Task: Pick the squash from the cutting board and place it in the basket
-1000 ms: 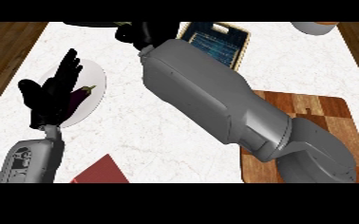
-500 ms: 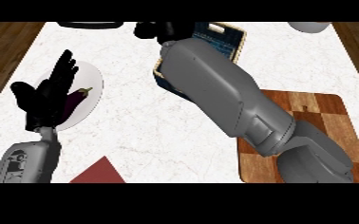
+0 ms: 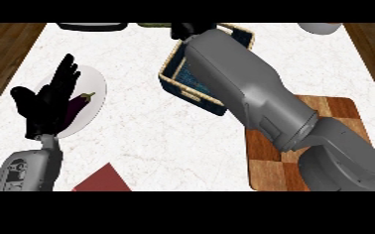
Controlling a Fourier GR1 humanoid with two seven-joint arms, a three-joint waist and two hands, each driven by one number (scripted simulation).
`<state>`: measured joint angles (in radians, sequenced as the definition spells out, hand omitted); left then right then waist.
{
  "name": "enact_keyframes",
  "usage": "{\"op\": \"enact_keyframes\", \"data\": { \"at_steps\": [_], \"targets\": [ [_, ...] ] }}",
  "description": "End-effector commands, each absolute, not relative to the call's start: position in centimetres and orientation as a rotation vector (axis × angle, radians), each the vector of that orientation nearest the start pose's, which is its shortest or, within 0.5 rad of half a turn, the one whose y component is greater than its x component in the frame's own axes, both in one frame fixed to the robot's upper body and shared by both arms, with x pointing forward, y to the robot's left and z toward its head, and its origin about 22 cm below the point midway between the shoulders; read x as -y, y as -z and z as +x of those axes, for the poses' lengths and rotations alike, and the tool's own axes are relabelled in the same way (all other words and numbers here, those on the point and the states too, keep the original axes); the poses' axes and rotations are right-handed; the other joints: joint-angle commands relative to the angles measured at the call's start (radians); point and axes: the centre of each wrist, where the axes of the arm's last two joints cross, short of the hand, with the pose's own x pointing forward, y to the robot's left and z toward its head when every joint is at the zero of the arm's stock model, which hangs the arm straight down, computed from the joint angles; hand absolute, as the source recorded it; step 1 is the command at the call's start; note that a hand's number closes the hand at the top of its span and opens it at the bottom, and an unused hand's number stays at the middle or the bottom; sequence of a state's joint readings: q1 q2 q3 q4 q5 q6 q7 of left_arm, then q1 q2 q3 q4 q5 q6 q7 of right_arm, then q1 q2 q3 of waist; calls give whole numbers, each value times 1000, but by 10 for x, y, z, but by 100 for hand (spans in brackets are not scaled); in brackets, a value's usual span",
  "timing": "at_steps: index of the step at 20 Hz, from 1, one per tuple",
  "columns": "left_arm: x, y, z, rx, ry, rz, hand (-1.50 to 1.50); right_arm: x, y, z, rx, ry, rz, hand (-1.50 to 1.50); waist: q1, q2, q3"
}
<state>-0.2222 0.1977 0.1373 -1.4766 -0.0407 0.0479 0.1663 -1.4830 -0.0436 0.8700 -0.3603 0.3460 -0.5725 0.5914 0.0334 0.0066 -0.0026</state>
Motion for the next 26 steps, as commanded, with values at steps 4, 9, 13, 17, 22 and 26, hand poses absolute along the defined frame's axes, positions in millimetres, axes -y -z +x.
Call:
{"op": "enact_keyframes", "data": {
  "at_steps": [4,9,13,17,22,26],
  "targets": [
    [-271,-51,294,1546,56,232,0,-11,-185,436,1634,-965,-1355,150,10,5,1],
    [-289,-38,286,1513,36,261,0,-3,-181,441,1596,-954,-1331,150,2,2,2],
    [-266,-61,308,1527,57,250,0,-5,-188,441,1411,-1029,-1311,150,11,5,1],
    [-278,-52,300,1546,54,238,0,9,-182,449,1314,-1104,-1276,150,25,12,1],
    [-268,-44,305,1541,44,246,0,16,-161,448,1317,-1106,-1258,150,22,15,1],
    [-291,-52,297,1532,56,251,0,36,-165,458,1338,-1072,-1286,150,18,13,2]
  ]
}}
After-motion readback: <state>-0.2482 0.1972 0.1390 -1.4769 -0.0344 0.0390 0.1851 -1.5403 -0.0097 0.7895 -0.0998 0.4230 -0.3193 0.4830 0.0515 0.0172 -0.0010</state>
